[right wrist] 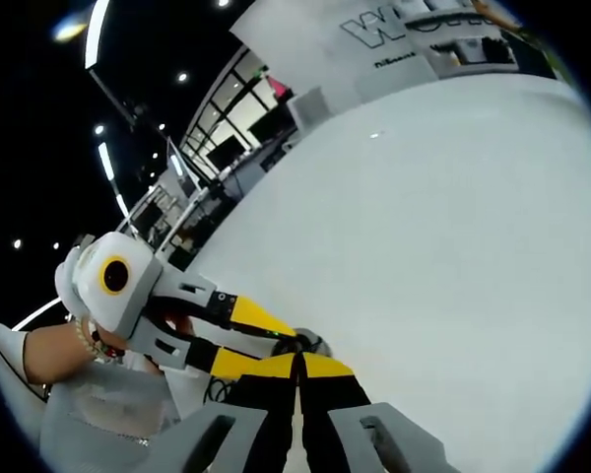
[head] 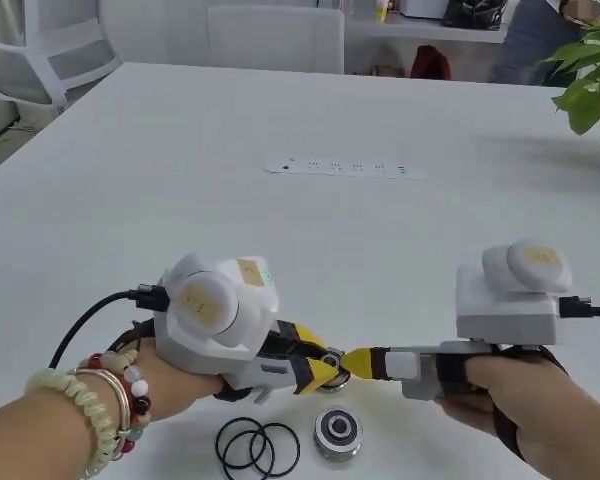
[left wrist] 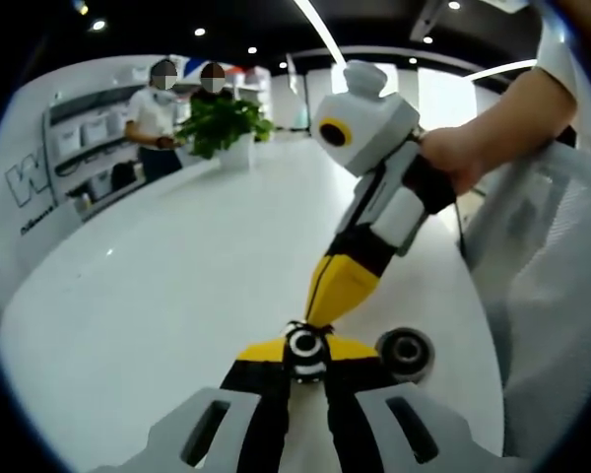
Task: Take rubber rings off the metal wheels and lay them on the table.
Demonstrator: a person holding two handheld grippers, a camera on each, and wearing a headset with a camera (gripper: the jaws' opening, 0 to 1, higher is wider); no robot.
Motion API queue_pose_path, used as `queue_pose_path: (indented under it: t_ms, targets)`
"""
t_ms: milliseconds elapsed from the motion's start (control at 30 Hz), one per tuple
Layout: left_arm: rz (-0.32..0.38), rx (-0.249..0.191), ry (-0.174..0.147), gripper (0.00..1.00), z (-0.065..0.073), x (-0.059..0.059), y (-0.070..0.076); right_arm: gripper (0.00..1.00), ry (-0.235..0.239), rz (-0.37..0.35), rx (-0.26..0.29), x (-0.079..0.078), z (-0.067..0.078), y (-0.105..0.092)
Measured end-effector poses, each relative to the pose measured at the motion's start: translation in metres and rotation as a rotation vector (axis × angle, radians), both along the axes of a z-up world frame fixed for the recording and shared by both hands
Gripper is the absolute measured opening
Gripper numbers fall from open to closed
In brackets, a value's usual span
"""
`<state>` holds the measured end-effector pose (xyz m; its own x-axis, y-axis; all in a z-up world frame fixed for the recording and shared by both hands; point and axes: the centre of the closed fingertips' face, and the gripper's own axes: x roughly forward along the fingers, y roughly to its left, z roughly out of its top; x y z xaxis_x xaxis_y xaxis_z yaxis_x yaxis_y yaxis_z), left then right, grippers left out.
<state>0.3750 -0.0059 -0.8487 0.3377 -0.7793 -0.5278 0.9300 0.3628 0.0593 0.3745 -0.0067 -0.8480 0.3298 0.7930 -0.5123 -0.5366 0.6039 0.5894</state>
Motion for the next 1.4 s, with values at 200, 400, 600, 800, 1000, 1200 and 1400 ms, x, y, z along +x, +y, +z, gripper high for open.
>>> queue_pose_path:
  t_ms: [200, 400, 600, 800, 1000, 1200, 1400]
  targets:
    - [0.0, -0.002, -0.002, 0.14, 0.0, 0.0, 0.0, 0.0, 0.001, 0.005, 0.013, -0.001, 0.002, 0.003]
    - [-0.007, -0.003, -0.009, 0.13, 0.0, 0.0, 0.0, 0.0, 0.003, 0.011, 0.018, -0.002, 0.004, 0.004]
    - [-0.005, -0.011, -0.006, 0.14, 0.0, 0.0, 0.0, 0.0, -0.023, 0.025, 0.132, -0.002, 0.025, 0.023]
    - [-0.006, -0.017, -0.007, 0.14, 0.0, 0.0, 0.0, 0.0, -0.033, 0.046, 0.043, -0.004, 0.013, 0.015]
    - [0.01, -0.013, 0.017, 0.14, 0.0, 0.001, -0.001, 0.0, -0.002, -0.008, 0.031, 0.001, 0.008, 0.005]
    - [0.051, -0.017, 0.093, 0.17, 0.005, 0.003, 0.0, 0.0, -0.01, -0.024, 0.027, 0.0, 0.013, 0.003]
    - [0.06, -0.059, 0.076, 0.24, 0.025, 0.008, 0.005, 0.0, -0.02, -0.058, 0.06, 0.003, 0.025, 0.0]
